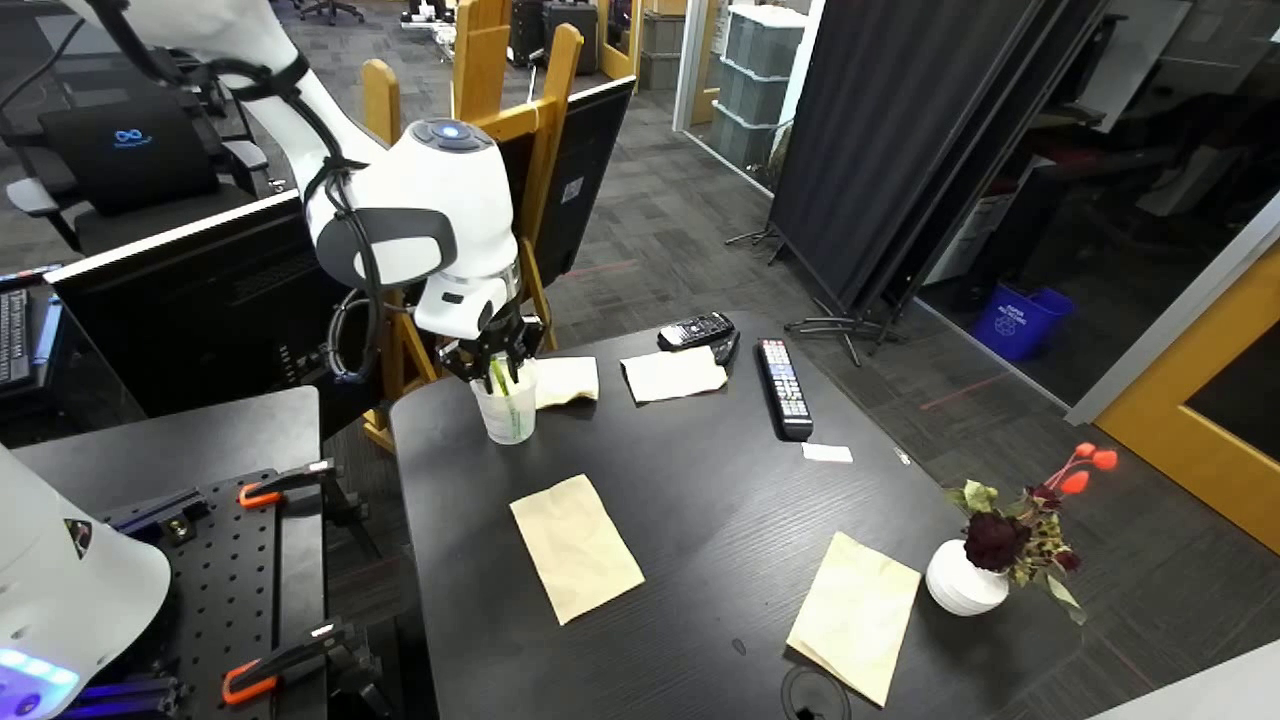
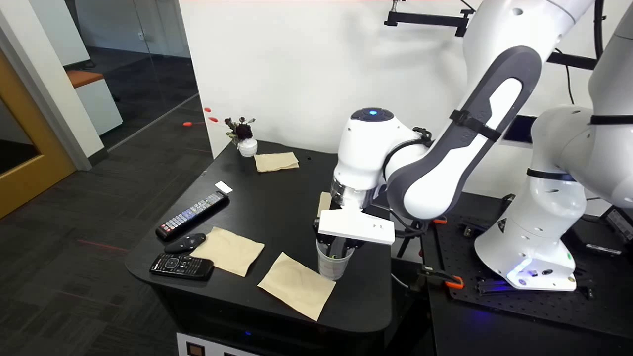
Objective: Remove the pen from the mug cup and place it on the table
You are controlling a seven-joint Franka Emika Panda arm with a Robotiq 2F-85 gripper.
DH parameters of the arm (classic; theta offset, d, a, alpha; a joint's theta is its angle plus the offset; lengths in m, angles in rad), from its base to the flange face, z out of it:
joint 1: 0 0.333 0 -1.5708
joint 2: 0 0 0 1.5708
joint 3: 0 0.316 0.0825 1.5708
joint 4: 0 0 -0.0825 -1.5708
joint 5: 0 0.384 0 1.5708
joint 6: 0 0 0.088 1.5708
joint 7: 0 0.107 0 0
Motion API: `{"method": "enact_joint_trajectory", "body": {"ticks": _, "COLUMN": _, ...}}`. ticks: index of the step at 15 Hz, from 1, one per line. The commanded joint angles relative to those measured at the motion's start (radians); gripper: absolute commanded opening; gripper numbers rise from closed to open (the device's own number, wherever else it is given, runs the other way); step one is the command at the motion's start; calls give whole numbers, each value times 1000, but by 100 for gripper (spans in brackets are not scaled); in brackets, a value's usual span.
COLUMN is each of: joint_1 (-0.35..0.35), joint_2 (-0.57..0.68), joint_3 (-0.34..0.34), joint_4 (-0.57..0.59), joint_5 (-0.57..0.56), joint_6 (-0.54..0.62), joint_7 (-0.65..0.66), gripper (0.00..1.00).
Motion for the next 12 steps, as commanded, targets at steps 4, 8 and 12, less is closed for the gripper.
{"method": "enact_joint_trajectory", "body": {"ticks": 4, "joint_1": 19, "joint_2": 8, "joint_3": -9, "joint_4": 8, "joint_5": 22, "joint_6": 30, "joint_7": -9, "gripper": 0}}
{"method": "enact_joint_trajectory", "body": {"ticks": 8, "joint_1": 18, "joint_2": -48, "joint_3": -18, "joint_4": -11, "joint_5": 20, "joint_6": -5, "joint_7": 1, "gripper": 3}}
{"method": "enact_joint_trajectory", "body": {"ticks": 12, "joint_1": 5, "joint_2": -118, "joint_3": -12, "joint_4": -4, "joint_5": 28, "joint_6": -39, "joint_7": -19, "gripper": 3}}
